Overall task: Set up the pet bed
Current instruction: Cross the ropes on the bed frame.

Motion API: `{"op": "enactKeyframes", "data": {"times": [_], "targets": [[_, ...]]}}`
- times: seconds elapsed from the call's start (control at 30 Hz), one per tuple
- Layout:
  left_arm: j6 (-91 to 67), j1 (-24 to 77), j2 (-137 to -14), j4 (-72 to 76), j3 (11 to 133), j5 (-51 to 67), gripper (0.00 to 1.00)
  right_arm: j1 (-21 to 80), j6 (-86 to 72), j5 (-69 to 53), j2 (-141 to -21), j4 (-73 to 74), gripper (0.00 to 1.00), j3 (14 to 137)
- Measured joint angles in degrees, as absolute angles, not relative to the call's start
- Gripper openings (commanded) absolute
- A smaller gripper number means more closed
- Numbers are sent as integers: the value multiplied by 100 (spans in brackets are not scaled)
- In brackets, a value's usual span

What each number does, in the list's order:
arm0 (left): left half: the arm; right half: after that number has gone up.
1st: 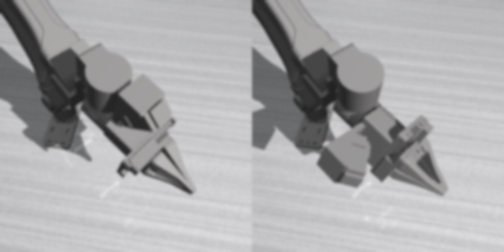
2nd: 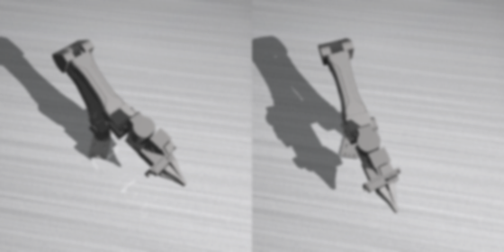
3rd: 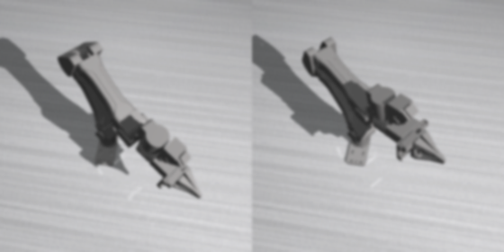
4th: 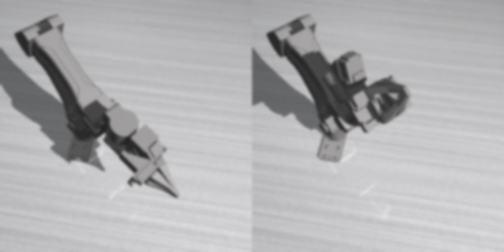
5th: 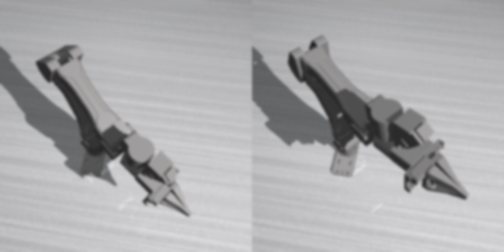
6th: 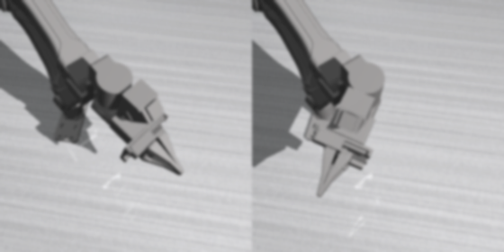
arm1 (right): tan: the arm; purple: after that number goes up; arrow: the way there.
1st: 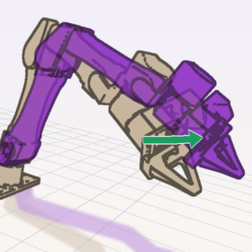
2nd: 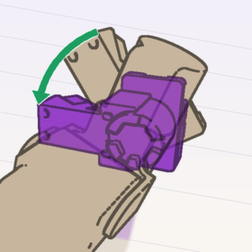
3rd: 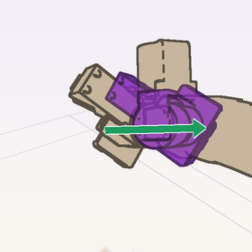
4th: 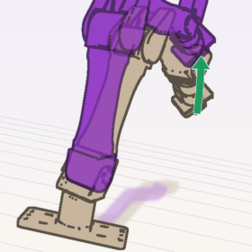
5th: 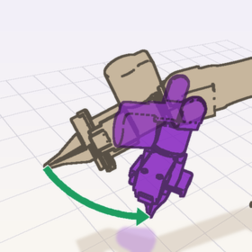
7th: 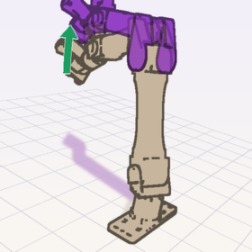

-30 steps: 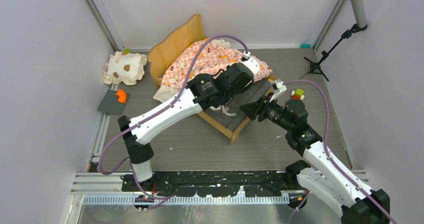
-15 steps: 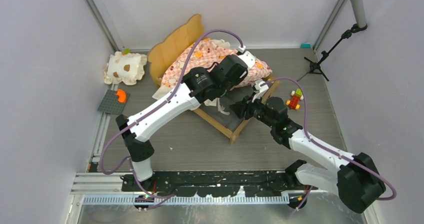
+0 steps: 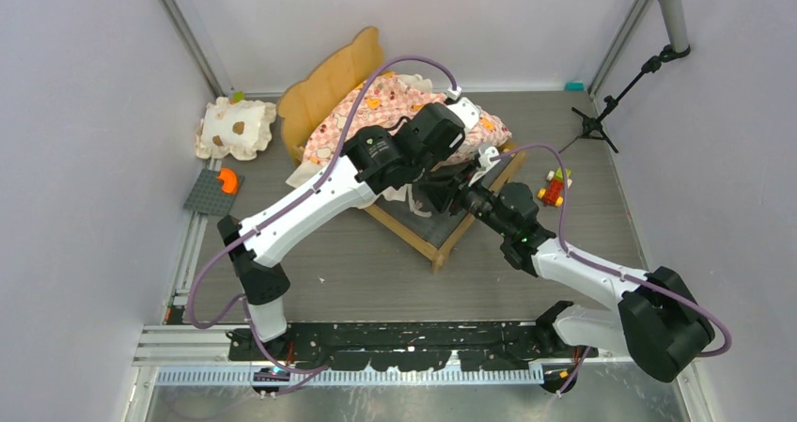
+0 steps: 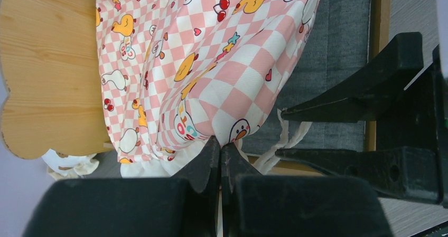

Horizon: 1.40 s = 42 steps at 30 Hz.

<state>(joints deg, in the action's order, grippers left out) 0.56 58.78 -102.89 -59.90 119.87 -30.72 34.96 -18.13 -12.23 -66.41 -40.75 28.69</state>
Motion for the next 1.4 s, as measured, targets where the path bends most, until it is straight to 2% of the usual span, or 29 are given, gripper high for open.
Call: {"op": "enactKeyframes", "data": {"times": [0.2, 0.53, 0.6, 0.7, 0.8, 0.87, 0.9, 1.1, 1.4], "targets": [[56, 5878, -10289, -6001, 11987, -3055, 0, 3520, -1785, -1841, -6871, -4589, 51, 2869], [56, 5878, -10333, -6029, 12068, -3035, 0, 3564, -1680, -2261, -7432, -4934, 50, 2947], [56, 5878, -10348, -6031, 12084, -3035, 0, 3592, -1669, -2265, -7607, -4993, 46, 3035], [56, 5878, -10361, -6031, 12084, -3035, 0, 3634, -1671, -2265, -7795, -5131, 34, 3103], [56, 5878, -10372, -6031, 12084, -3035, 0, 3662, -1747, -2263, -7953, -5317, 18, 3118], [56, 5874, -10372, -6029, 12084, -3035, 0, 3667, -1841, -2261, -7942, -5367, 4, 3111], [56, 5870, -10372, -6029, 12084, -3037, 0, 3667, -1859, -2259, -7909, -5393, 1, 3100], [49, 5835, -10346, -5953, 11813, -3035, 0, 3743, -2340, -2156, -6976, -4650, 1, 3011], [-104, 5837, -10261, -5756, 10993, -2904, 0, 3931, -3083, -1761, -5371, -1949, 1, 3498]]}}
